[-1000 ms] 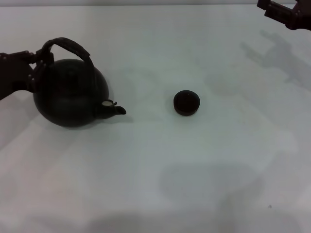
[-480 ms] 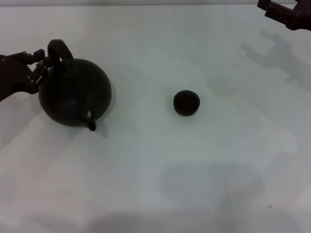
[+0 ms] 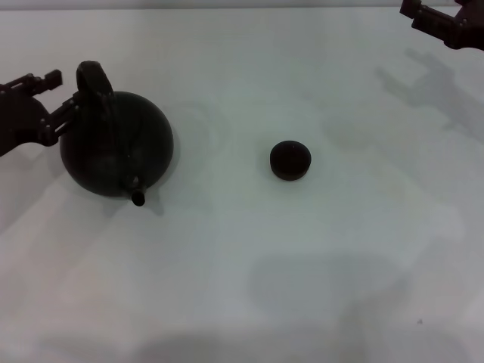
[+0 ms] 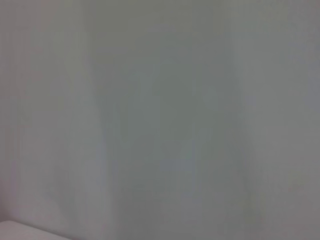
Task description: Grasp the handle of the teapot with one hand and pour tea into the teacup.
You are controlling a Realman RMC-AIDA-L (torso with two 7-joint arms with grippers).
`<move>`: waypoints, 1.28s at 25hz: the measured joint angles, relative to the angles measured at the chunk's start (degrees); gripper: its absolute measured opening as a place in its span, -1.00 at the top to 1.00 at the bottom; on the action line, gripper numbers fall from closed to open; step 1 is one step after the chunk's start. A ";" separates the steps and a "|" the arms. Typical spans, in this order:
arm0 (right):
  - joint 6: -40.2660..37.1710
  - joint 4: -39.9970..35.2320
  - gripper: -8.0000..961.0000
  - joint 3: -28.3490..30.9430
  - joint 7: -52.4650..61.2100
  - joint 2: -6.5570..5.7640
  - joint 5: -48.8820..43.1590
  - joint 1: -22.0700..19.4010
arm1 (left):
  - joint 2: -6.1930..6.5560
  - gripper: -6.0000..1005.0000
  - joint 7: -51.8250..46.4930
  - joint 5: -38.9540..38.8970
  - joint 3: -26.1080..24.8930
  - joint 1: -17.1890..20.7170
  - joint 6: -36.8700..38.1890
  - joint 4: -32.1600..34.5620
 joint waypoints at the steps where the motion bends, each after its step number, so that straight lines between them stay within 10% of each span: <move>1: 0.01 0.02 -0.75 0.01 0.00 0.00 0.00 0.00 | -0.02 0.36 0.64 -0.58 0.05 0.27 -0.18 0.00; 13: 1.85 0.83 -0.75 0.14 -1.00 0.00 0.03 -0.68 | -0.13 -0.30 13.22 -17.70 0.01 9.21 -9.81 -0.77; 21: 8.17 4.16 -0.75 0.65 -7.05 0.01 2.69 -2.34 | 0.17 -0.33 16.94 -33.90 -3.10 13.35 -15.00 -9.14; 32: 10.38 21.08 -0.75 1.82 -26.92 -0.05 23.86 -8.04 | 0.03 -0.33 19.08 -34.84 -18.25 15.43 -22.46 -20.90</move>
